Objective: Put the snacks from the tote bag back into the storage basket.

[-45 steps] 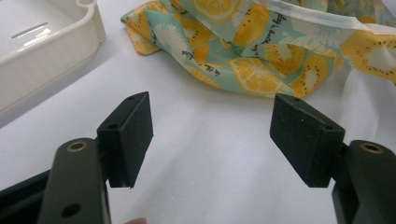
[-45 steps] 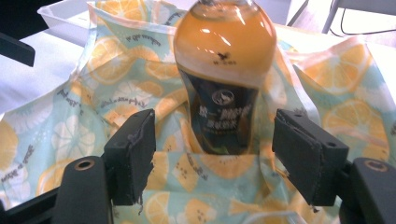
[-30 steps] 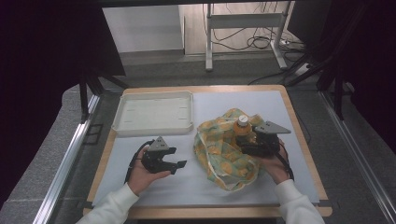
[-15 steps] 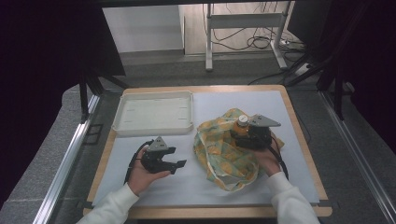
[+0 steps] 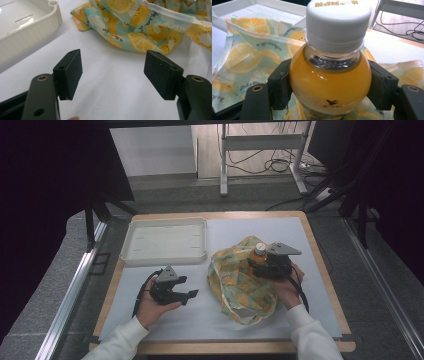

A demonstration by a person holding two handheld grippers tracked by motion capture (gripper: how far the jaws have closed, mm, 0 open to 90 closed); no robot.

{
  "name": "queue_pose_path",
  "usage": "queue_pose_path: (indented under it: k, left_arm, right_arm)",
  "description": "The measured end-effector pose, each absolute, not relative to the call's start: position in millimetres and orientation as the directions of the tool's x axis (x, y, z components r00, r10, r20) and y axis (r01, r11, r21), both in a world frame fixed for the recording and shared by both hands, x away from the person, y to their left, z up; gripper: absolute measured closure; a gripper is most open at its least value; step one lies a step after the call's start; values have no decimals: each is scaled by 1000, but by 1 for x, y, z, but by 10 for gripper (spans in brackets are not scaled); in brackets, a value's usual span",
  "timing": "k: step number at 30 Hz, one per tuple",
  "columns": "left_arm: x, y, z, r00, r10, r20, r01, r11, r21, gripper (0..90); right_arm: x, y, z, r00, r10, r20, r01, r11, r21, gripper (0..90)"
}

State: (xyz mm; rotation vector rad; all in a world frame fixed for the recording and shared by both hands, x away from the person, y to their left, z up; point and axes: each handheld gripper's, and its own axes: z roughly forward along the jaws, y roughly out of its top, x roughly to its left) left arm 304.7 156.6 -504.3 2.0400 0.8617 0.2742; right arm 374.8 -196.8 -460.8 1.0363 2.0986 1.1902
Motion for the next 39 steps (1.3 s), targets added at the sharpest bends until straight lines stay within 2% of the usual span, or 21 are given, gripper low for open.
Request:
queue_pose_path:
  k: [16,39]
  left_arm:
    - [306,155,-507,740,654,-156,493,-369,788,310]
    - [304,153,-508,754,642,-141,481,-394,783,309]
  right_arm:
    - [360,-201,-433,-603,797,-40,303,274,913,307]
    - [342,-210,-396,-620,784,-12,245,208,947,307]
